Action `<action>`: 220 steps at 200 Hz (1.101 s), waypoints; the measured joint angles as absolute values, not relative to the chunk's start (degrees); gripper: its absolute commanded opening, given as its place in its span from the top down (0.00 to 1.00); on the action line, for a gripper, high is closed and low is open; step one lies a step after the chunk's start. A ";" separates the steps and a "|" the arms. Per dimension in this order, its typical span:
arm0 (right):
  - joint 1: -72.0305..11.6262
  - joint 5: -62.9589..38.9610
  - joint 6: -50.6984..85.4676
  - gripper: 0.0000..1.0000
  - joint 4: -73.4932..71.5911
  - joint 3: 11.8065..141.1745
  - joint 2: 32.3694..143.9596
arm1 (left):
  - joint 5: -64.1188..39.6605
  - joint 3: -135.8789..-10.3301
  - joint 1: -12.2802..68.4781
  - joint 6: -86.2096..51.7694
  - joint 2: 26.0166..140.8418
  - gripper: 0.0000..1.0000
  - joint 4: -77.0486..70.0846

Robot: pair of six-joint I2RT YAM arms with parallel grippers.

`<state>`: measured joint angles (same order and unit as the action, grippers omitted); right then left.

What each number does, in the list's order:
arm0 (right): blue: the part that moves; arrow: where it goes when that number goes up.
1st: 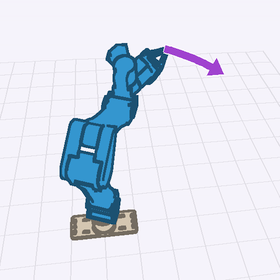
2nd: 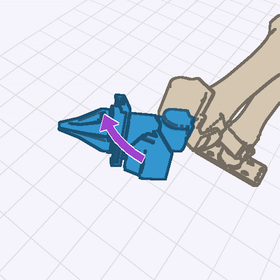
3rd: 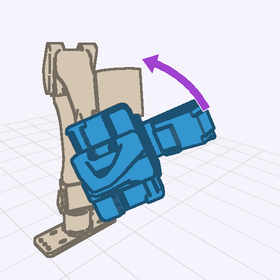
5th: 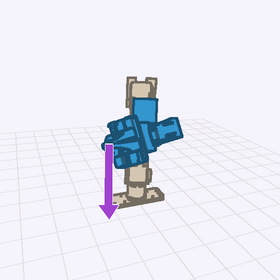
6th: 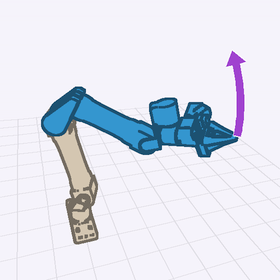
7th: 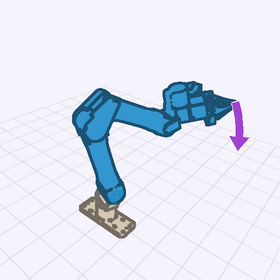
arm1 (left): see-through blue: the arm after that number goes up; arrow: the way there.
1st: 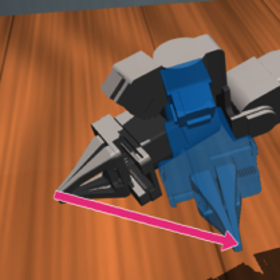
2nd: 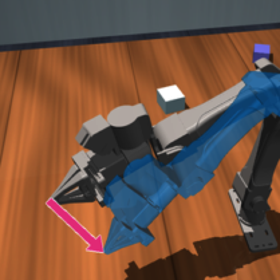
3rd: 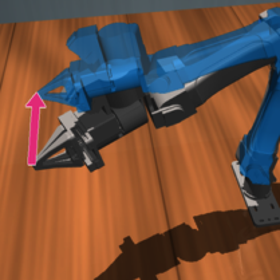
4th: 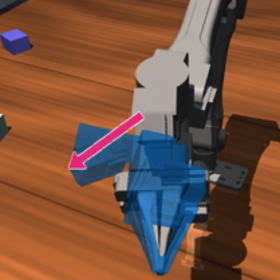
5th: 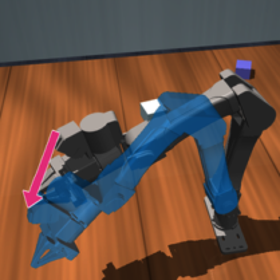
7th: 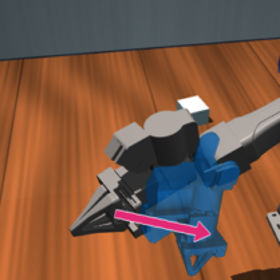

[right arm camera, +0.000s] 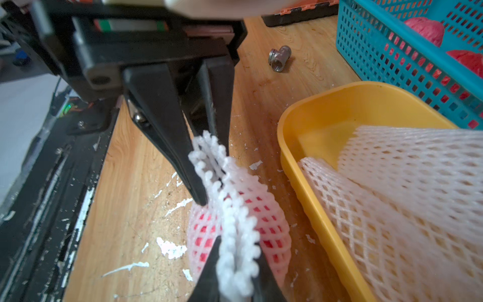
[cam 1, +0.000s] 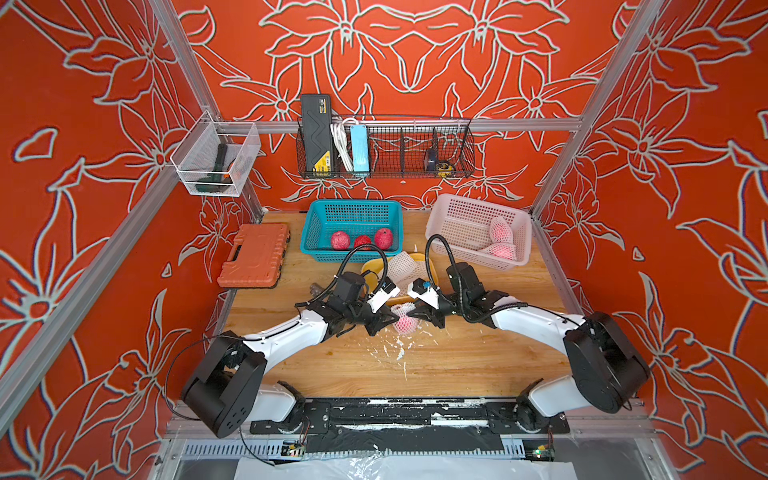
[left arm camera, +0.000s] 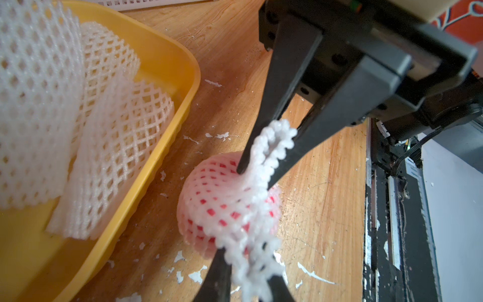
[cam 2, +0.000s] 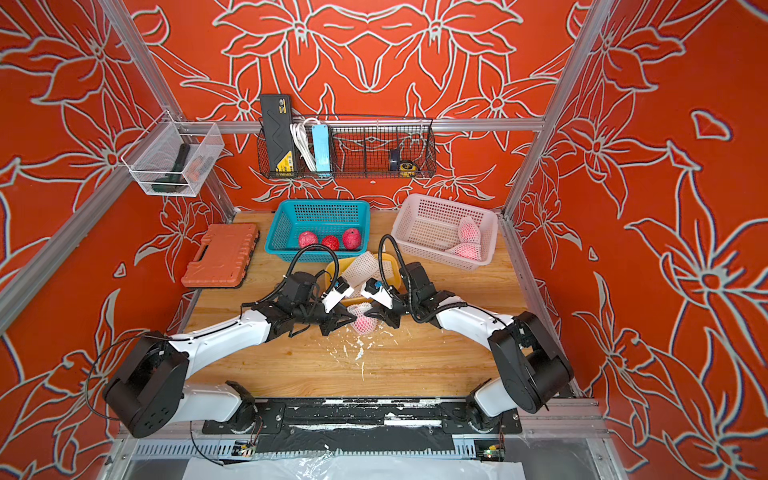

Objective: Remove foam nets from apples
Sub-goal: Remove the foam net from the apple.

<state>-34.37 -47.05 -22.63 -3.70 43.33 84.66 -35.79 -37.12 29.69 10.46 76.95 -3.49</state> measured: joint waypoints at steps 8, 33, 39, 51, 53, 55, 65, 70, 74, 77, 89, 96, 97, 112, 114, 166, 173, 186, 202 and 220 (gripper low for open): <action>-34.37 -47.51 -22.13 0.84 -3.88 43.33 84.62 | -35.77 -37.12 29.71 10.39 76.53 0.81 -3.40; -34.39 -48.77 -20.53 0.85 -4.89 43.33 84.47 | -35.70 -37.12 29.76 9.76 74.78 0.75 -3.44; -34.39 -49.15 -20.18 0.85 -5.26 43.33 84.47 | -35.70 -37.12 29.78 9.52 74.39 0.72 -3.51; -34.39 -49.63 -19.84 0.85 -5.78 43.33 84.47 | -35.70 -37.15 29.85 9.15 74.08 0.65 -3.68; -34.39 -49.65 -19.77 0.85 -5.85 43.33 84.47 | -35.66 -37.15 29.85 9.21 74.08 0.64 -3.68; -34.39 -49.65 -19.73 0.85 -5.89 43.33 84.47 | -35.64 -37.15 29.89 9.47 74.08 0.63 -3.77; -34.39 -49.82 -19.55 0.85 -6.24 43.33 84.47 | -35.55 -37.15 30.00 8.88 74.15 0.56 -3.70; -34.39 -49.84 -19.53 0.85 -6.37 43.31 84.47 | -35.53 -37.15 30.02 9.08 74.24 0.54 -3.77; -34.39 -49.82 -19.53 0.85 -6.46 43.29 84.47 | -35.48 -37.15 30.04 9.26 74.30 0.52 -3.79; -34.39 -49.84 -19.53 0.85 -6.50 43.27 84.47 | -35.51 -37.15 30.06 8.97 74.39 0.52 -3.86; -34.41 -49.84 -19.57 0.85 -6.76 43.11 84.47 | -35.33 -37.15 30.06 9.39 75.00 0.47 -4.03; -34.41 -49.84 -19.62 0.85 -6.96 42.92 84.47 | -35.20 -37.15 30.06 9.32 75.53 0.45 -4.10; -34.41 -49.84 -19.62 0.85 -6.98 42.89 84.47 | -35.18 -37.15 30.06 9.26 75.59 0.45 -4.10; -34.41 -49.91 -19.81 0.84 -7.29 42.39 84.51 | -34.85 -37.06 30.06 9.10 76.88 0.42 -4.45; -34.41 -49.93 -19.84 0.84 -7.33 42.33 84.53 | -34.83 -37.04 30.06 9.15 77.01 0.42 -4.49; -34.41 -50.04 -20.95 0.81 -7.94 41.76 85.06 | -34.17 -36.53 30.06 8.32 79.40 0.48 -7.92; -34.41 -50.04 -21.15 0.81 -8.14 41.54 85.06 | -34.13 -36.53 30.06 8.08 79.57 0.49 -8.45; -34.41 -50.04 -21.54 0.81 -8.21 41.19 85.06 | -34.15 -36.53 30.06 7.81 79.81 0.53 -9.23; -34.41 -50.02 -21.69 0.78 -8.21 41.08 85.14 | -34.15 -36.53 30.06 7.49 80.03 0.60 -10.04; -34.41 -49.82 -21.50 0.72 -8.56 41.08 85.23 | -34.37 -36.53 30.13 7.53 80.31 0.72 -10.55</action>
<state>-34.41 -49.82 -21.50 -8.56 41.08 85.23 -34.37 -36.53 30.13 7.53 80.31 -10.55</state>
